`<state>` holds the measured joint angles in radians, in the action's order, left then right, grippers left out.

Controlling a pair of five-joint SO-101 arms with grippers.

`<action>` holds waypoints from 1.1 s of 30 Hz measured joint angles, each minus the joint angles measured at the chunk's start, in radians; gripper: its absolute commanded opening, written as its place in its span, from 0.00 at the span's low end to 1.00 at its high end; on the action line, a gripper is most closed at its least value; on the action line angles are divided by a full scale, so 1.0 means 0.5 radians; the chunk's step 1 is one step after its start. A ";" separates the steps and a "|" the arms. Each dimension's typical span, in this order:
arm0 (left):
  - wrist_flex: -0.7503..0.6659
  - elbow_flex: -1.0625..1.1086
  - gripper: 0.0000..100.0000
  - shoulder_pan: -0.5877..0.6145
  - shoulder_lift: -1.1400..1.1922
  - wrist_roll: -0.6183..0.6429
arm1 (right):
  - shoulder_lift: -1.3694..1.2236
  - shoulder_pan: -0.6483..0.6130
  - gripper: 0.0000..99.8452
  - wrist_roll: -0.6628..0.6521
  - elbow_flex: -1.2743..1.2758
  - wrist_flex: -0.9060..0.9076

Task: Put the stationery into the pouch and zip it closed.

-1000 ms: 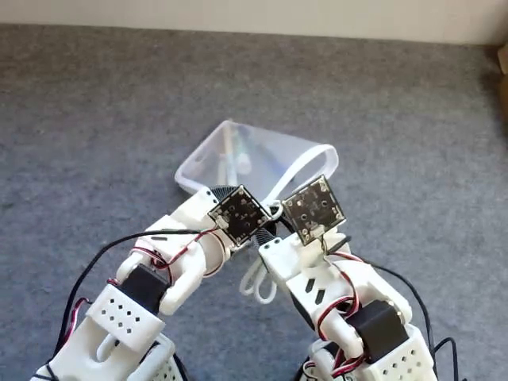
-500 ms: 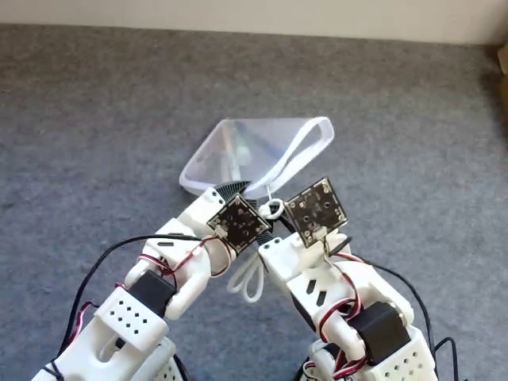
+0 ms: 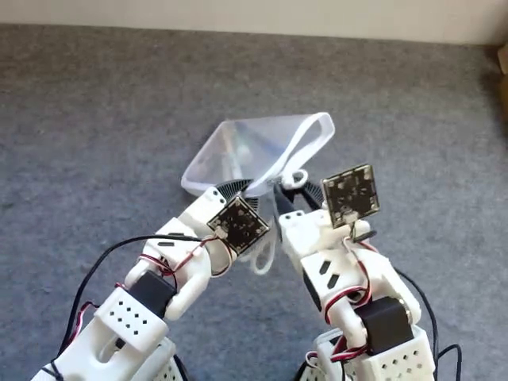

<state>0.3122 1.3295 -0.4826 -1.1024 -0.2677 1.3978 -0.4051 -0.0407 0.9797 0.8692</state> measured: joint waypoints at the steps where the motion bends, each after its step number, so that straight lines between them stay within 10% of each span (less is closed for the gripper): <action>1: 0.009 -0.003 0.01 0.012 -0.003 -0.003 | 0.000 0.028 0.01 0.006 0.000 -0.021; 23: 0.328 -0.138 0.01 0.055 -0.028 -0.003 | 0.003 0.334 0.01 0.025 0.184 -0.488; 33: 0.328 -0.138 0.01 0.055 -0.028 -0.003 | 0.003 0.331 0.12 -0.046 0.061 -0.074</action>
<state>0.4764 1.2605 -0.4549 -1.1162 -0.2693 1.3993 -0.2394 -0.0637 1.0104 0.8324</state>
